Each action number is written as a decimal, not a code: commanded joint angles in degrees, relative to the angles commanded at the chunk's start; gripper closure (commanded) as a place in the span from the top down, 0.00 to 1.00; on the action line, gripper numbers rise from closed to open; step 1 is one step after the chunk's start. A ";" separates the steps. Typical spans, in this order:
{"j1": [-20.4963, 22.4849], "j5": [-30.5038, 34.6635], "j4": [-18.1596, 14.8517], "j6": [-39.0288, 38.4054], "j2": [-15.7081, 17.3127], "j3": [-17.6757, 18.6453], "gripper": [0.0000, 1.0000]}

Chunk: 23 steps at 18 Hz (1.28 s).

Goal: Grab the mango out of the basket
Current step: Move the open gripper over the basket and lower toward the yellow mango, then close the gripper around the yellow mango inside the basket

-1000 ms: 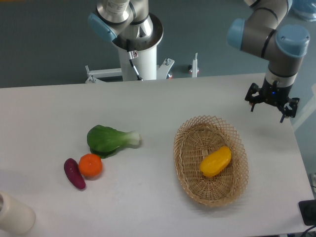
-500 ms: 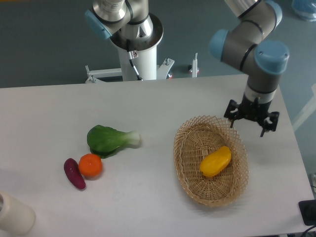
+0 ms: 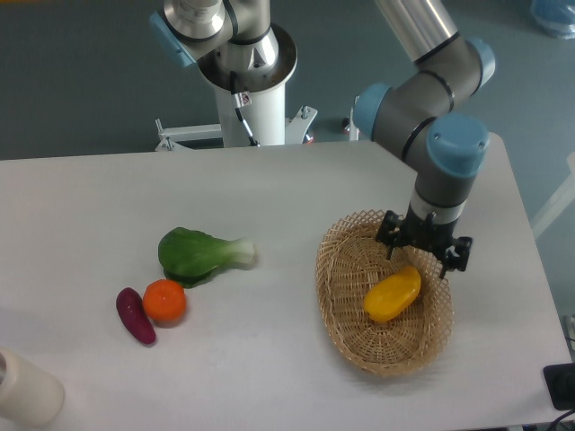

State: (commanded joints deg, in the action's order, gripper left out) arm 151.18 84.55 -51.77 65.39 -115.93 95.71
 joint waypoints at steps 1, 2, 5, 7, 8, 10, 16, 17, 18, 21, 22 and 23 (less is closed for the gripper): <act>-0.27 0.00 0.00 -0.09 -0.26 0.00 1.00; -0.62 0.00 0.00 -0.26 -0.53 0.00 1.00; -1.32 0.00 0.09 -0.35 -1.49 -0.61 1.00; -1.59 0.00 0.96 -0.44 -2.46 -0.79 1.00; -1.59 0.00 1.31 -0.53 -2.64 -0.88 1.00; -1.85 0.00 1.58 -0.70 -2.90 -0.97 1.00; -2.38 0.35 1.67 -1.32 -4.48 -1.67 1.00; -2.47 0.35 1.67 -1.58 -4.74 -1.76 1.00; -2.73 0.26 1.67 -1.67 -5.01 -1.76 1.00; -2.99 0.44 1.67 -1.67 -5.19 -1.76 0.93; -3.08 0.53 1.76 -1.58 -5.27 -1.76 0.78; -3.08 0.61 1.76 -1.58 -5.36 -1.76 0.66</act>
State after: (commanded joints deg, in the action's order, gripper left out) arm 148.10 85.17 -50.01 63.81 -121.29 93.96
